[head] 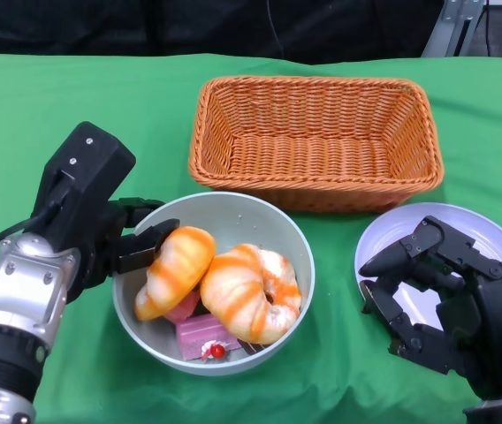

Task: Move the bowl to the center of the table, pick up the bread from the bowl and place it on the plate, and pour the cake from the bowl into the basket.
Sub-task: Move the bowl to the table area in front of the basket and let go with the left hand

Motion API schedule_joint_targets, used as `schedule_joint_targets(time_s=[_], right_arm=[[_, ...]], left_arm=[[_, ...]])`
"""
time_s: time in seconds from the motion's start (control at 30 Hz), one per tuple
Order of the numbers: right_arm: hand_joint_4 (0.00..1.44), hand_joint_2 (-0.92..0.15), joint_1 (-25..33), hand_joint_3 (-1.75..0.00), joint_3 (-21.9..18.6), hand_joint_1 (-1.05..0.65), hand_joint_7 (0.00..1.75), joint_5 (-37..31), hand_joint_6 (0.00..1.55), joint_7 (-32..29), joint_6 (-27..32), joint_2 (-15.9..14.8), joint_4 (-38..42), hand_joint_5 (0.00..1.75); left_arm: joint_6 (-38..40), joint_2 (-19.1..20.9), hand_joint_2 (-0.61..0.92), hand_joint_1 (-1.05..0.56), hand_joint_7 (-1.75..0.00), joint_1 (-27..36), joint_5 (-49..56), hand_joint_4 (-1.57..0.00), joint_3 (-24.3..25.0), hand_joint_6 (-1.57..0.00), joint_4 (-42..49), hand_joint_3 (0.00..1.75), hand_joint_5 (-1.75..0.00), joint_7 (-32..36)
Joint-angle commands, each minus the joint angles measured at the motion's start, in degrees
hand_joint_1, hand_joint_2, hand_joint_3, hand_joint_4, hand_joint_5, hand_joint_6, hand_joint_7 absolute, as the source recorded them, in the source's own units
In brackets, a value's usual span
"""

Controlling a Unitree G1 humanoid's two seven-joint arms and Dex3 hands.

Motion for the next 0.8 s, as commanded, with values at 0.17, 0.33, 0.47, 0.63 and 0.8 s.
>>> schedule_joint_targets(time_s=[0.17,0.33,0.47,0.63,0.8], right_arm=[[0.71,-0.60,0.2,-0.71,-0.3,-0.28,1.22,0.0,0.66,-0.6,-0.8,-0.3,-0.3,1.52],[0.71,-0.61,0.5,-0.70,-0.1,-0.29,1.22,0.0,0.66,-0.5,-0.4,-0.2,-0.7,1.52],[0.71,-0.61,0.4,-0.71,-0.1,-0.28,1.23,-0.2,0.66,-0.7,-0.7,-0.2,-0.6,1.53],[0.72,-0.61,0.6,-0.72,0.2,-0.28,1.24,-0.8,0.66,-1.0,-1.0,0.0,-0.5,1.53],[0.71,-0.60,0.6,-0.74,0.6,-0.27,1.25,-0.6,0.65,-1.0,-1.2,-0.3,-0.3,1.54]], left_arm=[[2.4,-1.7,0.92,-0.53,-0.01,0.0,-0.2,-0.13,-0.3,-0.09,0.1,0.52,0.00,0.8],[3.1,-2.3,0.92,-0.53,-0.01,-0.3,0.1,-0.13,-1.2,-0.10,-0.4,0.56,0.00,0.5],[3.1,-2.8,0.92,-0.53,0.00,-0.7,-0.2,-0.13,-1.2,-0.09,-0.1,0.58,0.00,0.4],[4.4,-4.2,0.92,-0.52,0.00,-1.4,-1.1,-0.13,-0.4,-0.07,0.1,0.59,0.00,0.8],[4.1,-5.0,0.92,-0.50,-0.01,-1.4,-1.5,-0.13,-0.2,-0.08,0.3,0.59,0.00,0.8]])
